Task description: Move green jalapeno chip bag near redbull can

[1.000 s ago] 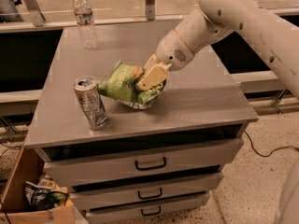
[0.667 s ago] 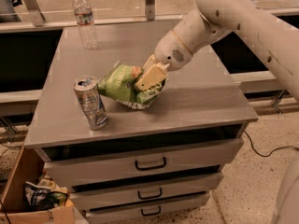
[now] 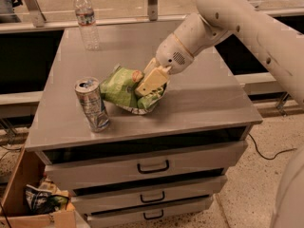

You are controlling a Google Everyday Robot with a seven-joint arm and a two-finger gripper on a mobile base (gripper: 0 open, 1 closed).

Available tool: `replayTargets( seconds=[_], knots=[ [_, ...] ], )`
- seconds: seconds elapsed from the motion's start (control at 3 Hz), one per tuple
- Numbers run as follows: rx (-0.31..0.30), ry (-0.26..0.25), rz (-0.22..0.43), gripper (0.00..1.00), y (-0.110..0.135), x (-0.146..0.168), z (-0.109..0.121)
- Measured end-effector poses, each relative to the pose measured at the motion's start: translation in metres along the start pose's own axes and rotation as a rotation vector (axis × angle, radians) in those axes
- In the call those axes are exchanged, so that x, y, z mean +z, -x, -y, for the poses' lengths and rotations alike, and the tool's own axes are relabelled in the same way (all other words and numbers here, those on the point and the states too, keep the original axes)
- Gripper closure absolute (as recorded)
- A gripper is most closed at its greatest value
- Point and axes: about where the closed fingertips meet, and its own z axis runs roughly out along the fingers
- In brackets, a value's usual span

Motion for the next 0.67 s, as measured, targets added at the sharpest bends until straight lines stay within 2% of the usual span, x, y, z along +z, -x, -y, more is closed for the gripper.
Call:
replayTargets(
  seconds=[0.33,0.67],
  knots=[
    [0.002,0.012,-0.001,0.12,-0.0014,0.0006,-0.0011],
    [0.001,0.02,-0.002,0.0,-0.0019,0.0014,-0.002]
  ],
)
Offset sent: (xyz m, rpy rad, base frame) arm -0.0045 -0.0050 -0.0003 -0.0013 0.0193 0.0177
